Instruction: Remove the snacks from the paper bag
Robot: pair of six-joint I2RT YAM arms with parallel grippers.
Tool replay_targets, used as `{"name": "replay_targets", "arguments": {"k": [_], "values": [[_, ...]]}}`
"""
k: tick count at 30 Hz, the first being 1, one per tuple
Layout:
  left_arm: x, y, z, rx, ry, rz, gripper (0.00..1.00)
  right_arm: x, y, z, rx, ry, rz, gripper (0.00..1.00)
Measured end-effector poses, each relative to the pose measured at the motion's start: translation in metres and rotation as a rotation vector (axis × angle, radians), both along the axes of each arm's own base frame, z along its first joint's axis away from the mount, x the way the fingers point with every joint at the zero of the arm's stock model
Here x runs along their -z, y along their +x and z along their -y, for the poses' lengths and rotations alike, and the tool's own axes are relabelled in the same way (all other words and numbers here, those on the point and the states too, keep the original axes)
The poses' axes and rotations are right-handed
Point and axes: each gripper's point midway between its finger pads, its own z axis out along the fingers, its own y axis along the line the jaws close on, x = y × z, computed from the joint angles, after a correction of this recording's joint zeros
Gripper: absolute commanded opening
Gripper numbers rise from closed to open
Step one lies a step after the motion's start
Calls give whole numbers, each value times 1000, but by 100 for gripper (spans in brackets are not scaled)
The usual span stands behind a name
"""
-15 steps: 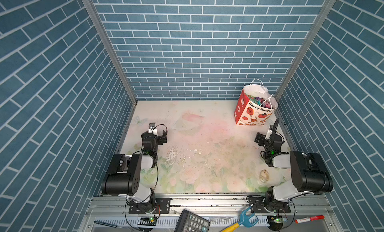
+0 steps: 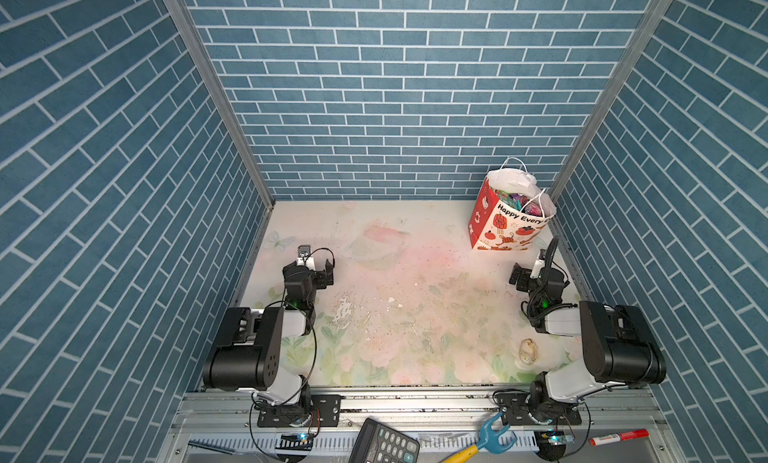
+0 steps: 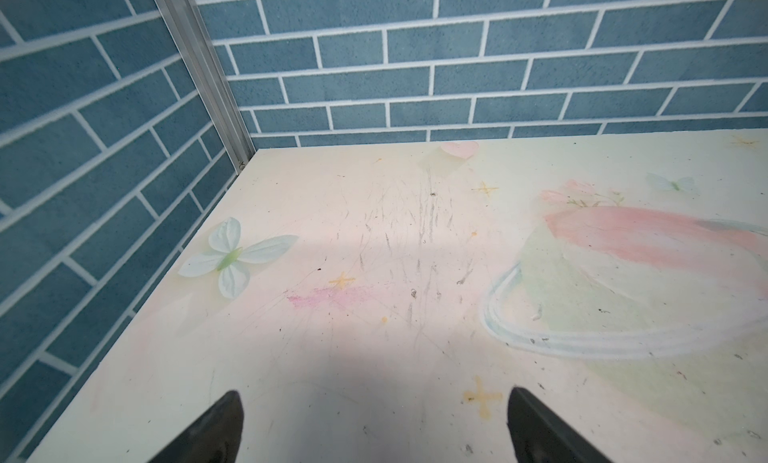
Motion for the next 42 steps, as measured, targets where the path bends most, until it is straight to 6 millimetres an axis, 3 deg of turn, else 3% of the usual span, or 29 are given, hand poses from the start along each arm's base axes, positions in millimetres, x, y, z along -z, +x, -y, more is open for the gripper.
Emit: {"name": "replay_targets", "arguments": {"k": [29, 33, 42], "values": [[7, -3, -4, -25, 7, -61, 99, 0, 0, -1, -8, 3, -1, 99], [-20, 0, -17, -107, 20, -34, 100, -4, -3, -4, -7, -3, -7, 99], [-73, -26, -28, -281, 0, 40, 100, -45, -12, -2, 36, -20, 55, 92]]}}
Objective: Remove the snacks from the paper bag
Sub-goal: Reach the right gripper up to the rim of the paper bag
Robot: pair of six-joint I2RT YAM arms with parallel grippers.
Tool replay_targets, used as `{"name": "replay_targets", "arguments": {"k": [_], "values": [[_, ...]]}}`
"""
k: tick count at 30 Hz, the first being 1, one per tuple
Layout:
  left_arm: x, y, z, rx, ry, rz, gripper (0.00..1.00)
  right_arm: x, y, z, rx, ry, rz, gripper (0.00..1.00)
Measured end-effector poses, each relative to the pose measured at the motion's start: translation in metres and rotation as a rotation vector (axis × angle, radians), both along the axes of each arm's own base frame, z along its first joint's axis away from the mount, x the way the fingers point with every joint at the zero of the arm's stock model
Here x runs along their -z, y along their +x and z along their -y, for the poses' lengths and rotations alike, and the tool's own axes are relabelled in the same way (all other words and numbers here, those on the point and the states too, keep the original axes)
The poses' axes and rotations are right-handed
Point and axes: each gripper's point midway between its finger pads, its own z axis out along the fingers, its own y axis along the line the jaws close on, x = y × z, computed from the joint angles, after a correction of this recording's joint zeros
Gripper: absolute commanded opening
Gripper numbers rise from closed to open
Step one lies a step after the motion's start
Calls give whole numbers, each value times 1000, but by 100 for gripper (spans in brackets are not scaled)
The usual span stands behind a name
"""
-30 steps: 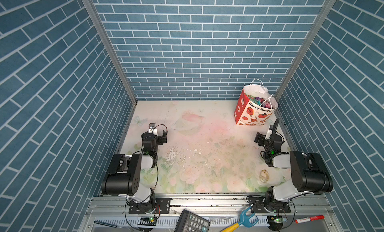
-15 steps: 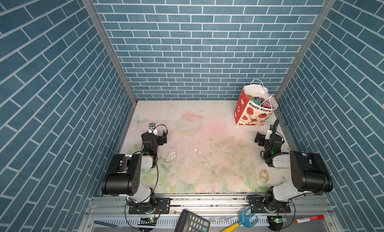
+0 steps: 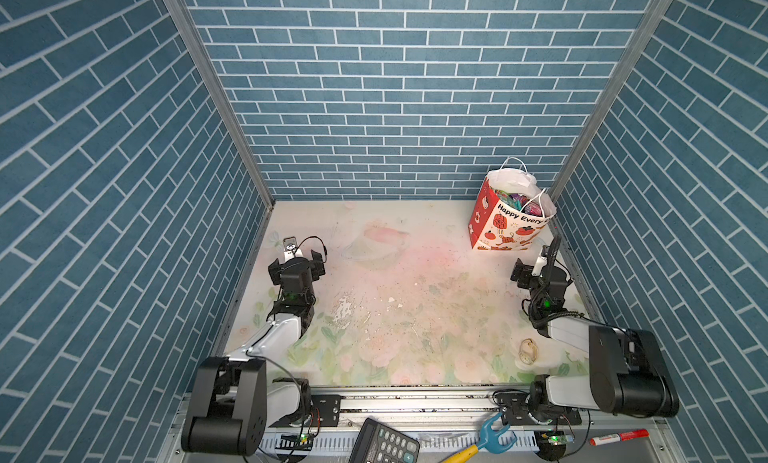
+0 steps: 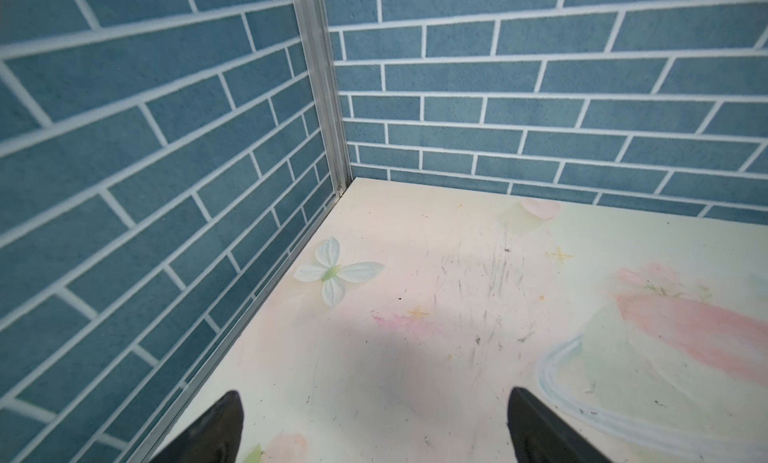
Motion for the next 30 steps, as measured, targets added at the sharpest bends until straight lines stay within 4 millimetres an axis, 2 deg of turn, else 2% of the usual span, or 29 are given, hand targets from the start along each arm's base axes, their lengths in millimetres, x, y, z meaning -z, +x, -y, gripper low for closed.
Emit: {"name": "replay_targets", "arguments": {"k": [3, 6, 10, 12, 15, 17, 20, 26, 30], "values": [[-16, -1, 12, -4, 13, -5, 100, -31, 1, 4, 37, 10, 38, 89], [-21, -6, 42, 53, 41, -27, 100, -65, 5, -1, 31, 23, 65, 89], [-13, -17, 71, 132, 58, -80, 100, -112, 19, -22, -36, 72, -3, 88], [-8, -23, 78, 156, 47, -106, 99, -142, 25, -35, -85, 121, -29, 85], [-1, -27, 82, 174, 27, -147, 100, -172, 31, -55, -161, 193, -78, 84], [2, -28, 86, 188, 10, -161, 100, -180, 33, -67, -209, 228, -131, 84], [5, -29, 92, 213, -18, -169, 99, -178, 33, -79, -244, 260, -236, 82], [9, -29, 97, 233, -39, -179, 99, -167, 41, -74, -190, 253, -412, 82], [10, -29, 99, 246, -48, -184, 99, -183, 57, -75, -187, 256, -443, 81]]}}
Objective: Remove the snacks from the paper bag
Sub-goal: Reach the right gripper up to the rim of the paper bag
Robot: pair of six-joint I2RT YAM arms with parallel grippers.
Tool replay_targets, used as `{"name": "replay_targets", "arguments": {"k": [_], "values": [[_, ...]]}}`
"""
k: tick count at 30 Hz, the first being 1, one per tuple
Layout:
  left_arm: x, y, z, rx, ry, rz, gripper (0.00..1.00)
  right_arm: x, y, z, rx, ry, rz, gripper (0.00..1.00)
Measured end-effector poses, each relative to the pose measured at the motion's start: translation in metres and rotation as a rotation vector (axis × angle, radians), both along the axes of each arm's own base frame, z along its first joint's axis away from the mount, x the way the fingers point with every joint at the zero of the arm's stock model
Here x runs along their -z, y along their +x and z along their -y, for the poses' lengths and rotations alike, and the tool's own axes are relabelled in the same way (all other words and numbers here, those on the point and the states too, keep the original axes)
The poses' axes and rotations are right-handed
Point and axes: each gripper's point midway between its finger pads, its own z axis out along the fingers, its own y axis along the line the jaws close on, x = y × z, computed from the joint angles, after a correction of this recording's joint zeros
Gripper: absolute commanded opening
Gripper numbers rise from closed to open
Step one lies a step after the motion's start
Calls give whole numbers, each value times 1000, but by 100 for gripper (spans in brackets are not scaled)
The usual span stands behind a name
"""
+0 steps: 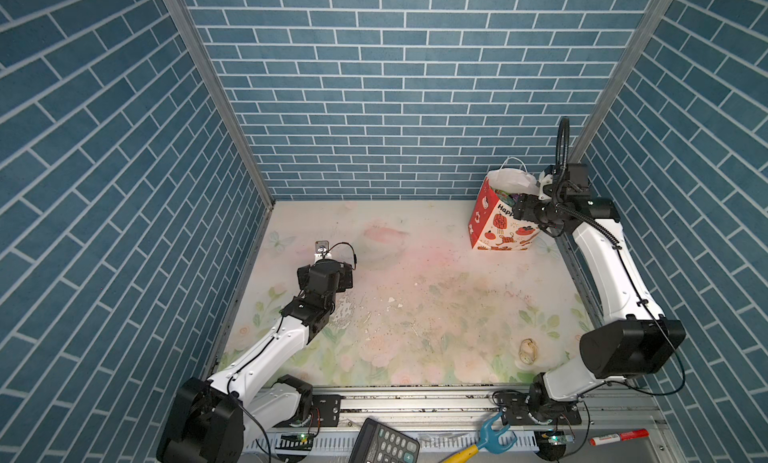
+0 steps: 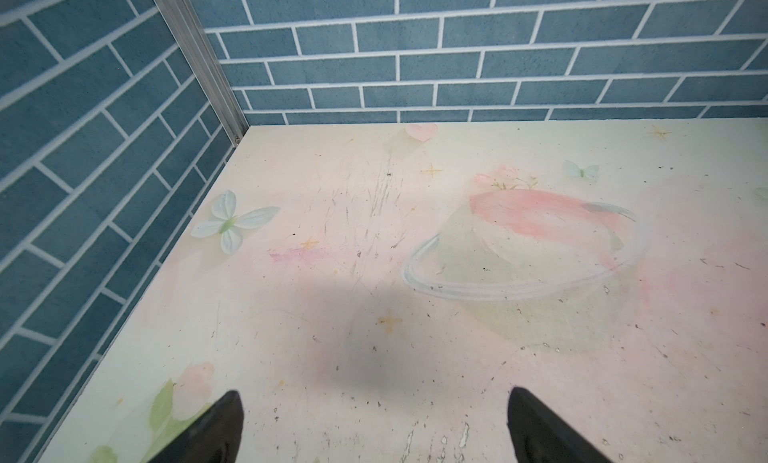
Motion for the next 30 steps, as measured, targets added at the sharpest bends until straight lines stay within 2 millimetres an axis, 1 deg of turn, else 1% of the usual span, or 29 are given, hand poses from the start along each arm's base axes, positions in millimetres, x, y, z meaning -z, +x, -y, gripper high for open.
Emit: {"name": "replay_targets", "arguments": {"k": [3, 5, 7, 10, 14, 18, 22, 23, 24, 27, 30], "values": [[0, 0, 1, 4, -3, -1, 100, -15, 17, -5, -16, 18, 6, 80], [0, 0, 1, 6, -3, -1, 100, -20, 26, -11, -40, 41, 2, 78], [0, 0, 2, 11, -6, -1, 99, -21, 36, -19, -68, 69, -9, 76], [-2, -1, 5, 27, -15, 3, 100, -12, 52, -29, -103, 93, -41, 72], [-7, -4, 8, 48, -30, 19, 100, 11, 68, -40, -136, 96, -105, 65], [-7, -5, 8, 55, -33, 25, 100, 36, 70, -51, -162, 90, -171, 60], [-7, -5, 9, 61, -35, 23, 100, 44, 71, -62, -199, 73, -185, 53], [-7, -5, 9, 63, -36, 23, 100, 45, 71, -65, -206, 69, -187, 48], [-7, -5, 9, 64, -36, 22, 100, 46, 71, -67, -213, 64, -187, 42], [-6, -6, 10, 67, -34, 21, 100, 49, 72, -72, -237, 40, -184, 18], [-6, -6, 10, 69, -31, 21, 100, 52, 73, -74, -241, 26, -184, 3]]}}
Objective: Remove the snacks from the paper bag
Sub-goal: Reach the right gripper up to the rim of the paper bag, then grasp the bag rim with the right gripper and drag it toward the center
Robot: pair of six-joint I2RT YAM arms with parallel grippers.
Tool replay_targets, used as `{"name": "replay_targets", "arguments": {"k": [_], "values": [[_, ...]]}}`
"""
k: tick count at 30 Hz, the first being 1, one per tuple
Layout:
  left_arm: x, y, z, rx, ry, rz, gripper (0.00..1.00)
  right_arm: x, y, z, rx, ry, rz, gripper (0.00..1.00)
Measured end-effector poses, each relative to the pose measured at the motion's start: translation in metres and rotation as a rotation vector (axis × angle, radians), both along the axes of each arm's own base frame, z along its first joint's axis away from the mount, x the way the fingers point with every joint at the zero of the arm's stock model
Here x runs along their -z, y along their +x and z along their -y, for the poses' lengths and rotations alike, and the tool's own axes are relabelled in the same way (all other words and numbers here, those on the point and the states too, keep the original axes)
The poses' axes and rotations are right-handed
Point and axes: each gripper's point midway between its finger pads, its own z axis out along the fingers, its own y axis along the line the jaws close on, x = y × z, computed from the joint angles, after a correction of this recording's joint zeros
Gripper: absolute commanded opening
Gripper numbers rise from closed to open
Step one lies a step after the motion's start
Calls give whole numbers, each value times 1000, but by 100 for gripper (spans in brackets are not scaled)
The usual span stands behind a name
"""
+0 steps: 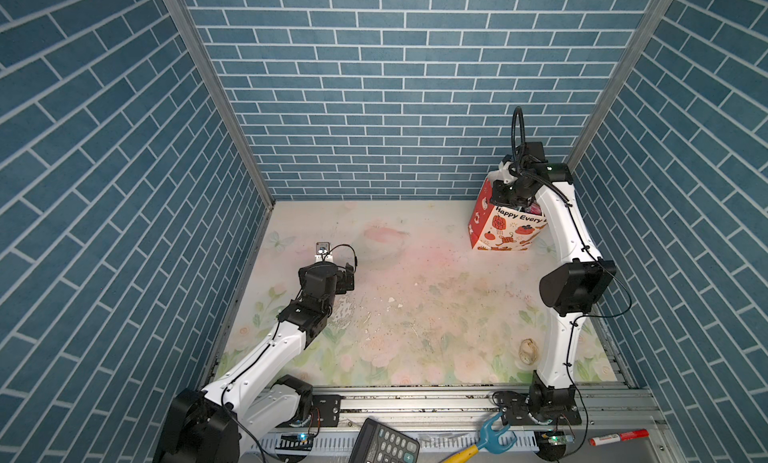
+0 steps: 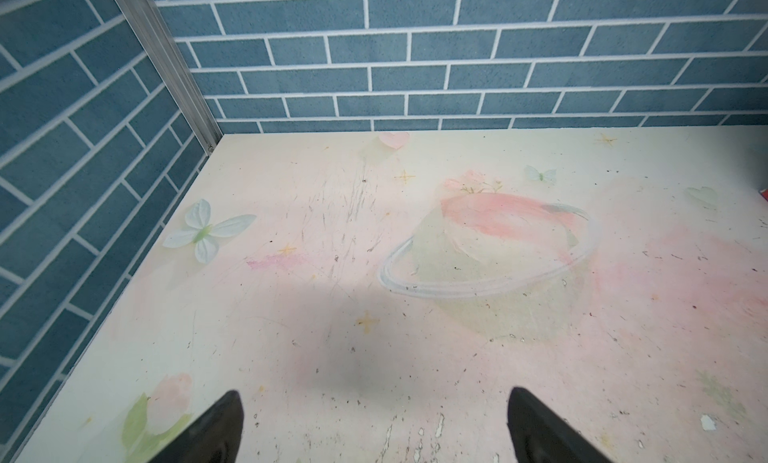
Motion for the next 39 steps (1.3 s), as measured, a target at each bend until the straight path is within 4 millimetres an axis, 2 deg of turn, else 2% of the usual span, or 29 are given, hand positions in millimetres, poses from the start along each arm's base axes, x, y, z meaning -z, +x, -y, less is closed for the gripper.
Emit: {"name": "replay_targets", "arguments": {"k": [1, 7, 17, 30, 39], "values": [[0, 0, 0, 0, 0, 0, 100, 1, 0, 0, 0, -6, 0, 0], [-1, 0, 0, 0, 0, 4, 100, 1, -1, -9, -18, -48, 11, 0], [-1, 0, 1, 6, -2, 2, 99, 2, -17, -49, -101, -53, 5, 0], [-4, 0, -1, -7, -7, 13, 100, 2, -99, -124, -291, 28, -64, 0], [1, -3, -3, -14, -9, 19, 100, -1, -146, -169, -404, 99, -114, 0]]}}
